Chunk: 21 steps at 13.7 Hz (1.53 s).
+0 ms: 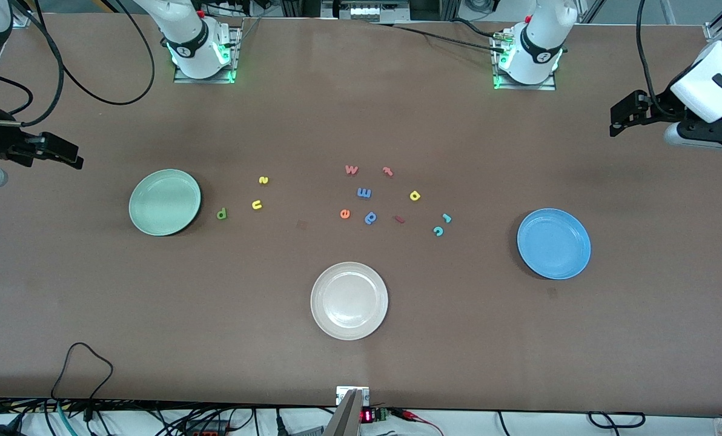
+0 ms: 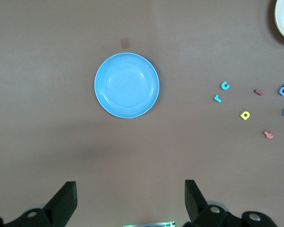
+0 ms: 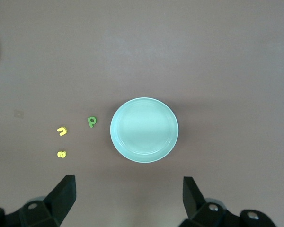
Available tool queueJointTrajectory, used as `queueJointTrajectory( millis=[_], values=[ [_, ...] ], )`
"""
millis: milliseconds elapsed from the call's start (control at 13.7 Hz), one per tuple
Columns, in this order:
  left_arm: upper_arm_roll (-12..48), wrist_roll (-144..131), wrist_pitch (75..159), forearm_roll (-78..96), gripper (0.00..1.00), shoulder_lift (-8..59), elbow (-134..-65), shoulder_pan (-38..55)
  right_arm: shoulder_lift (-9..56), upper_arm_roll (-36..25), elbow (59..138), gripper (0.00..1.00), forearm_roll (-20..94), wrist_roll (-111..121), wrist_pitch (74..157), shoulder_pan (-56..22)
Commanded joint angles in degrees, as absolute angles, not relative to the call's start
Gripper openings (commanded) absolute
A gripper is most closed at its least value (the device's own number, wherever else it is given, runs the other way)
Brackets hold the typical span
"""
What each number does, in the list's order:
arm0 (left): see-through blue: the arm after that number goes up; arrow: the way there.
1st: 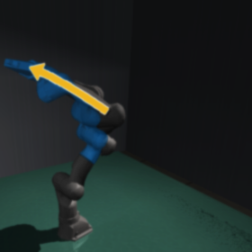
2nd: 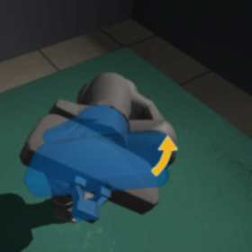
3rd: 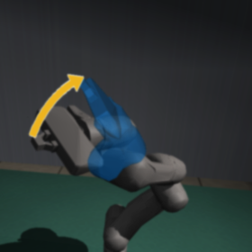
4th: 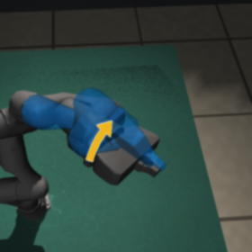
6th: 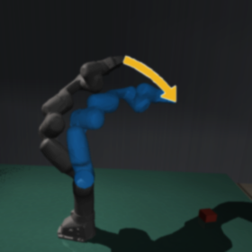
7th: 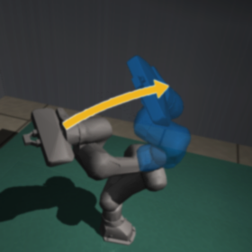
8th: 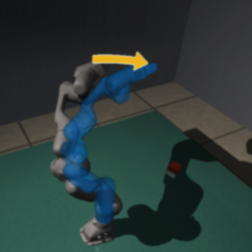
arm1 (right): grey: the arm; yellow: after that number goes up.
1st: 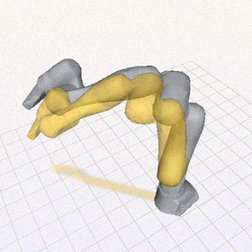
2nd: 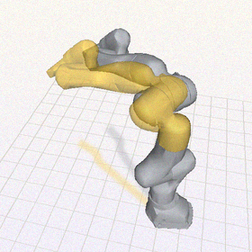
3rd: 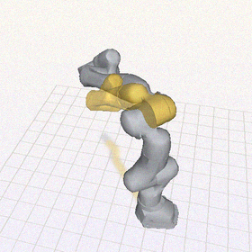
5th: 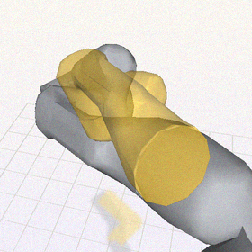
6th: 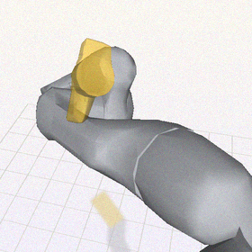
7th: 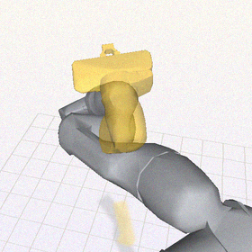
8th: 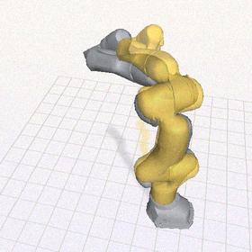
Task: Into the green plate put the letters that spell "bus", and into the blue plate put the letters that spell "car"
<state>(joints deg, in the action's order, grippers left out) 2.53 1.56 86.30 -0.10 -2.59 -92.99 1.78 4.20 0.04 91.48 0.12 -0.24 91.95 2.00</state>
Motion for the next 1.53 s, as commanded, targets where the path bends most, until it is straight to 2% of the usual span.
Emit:
queueJointTrajectory(
  millis=[0, 364, 656, 802, 1239, 1457],
  values=[
    [2.64, 1.85, 85.51, -0.70, 1.00, -2.20, -91.85, 1.76, 4.57, 0.26, 90.88, 1.00, 1.05, -0.18, 91.32, 2.55],
    [2.81, 1.14, 84.38, -0.97, 1.00, -0.89, -91.85, 1.93, 4.57, 0.26, 90.88, 1.00, 1.05, -0.09, 91.32, 2.46],
    [3.16, 1.23, 73.23, -1.31, 1.00, 3.68, -91.05, 3.33, 4.57, 0.26, 90.79, 1.00, 1.05, -0.17, 91.32, 2.29],
    [3.25, 0.62, 72.86, -0.53, 1.00, 8.41, -91.23, 4.13, 4.57, 0.44, 90.88, 1.00, 0.97, -0.62, 91.23, 1.67],
    [4.47, -17.37, 88.12, 7.82, 1.00, 18.78, -91.14, 6.67, 8.16, 0.53, 91.32, 1.00, 0.88, -0.18, 85.71, 0.88],
    [4.83, -28.53, 98.67, 7.39, 1.00, 25.03, -91.23, 11.50, 9.14, 0.53, 94.29, 1.00, 1.41, -0.35, 88.75, -2.97]
  ],
)
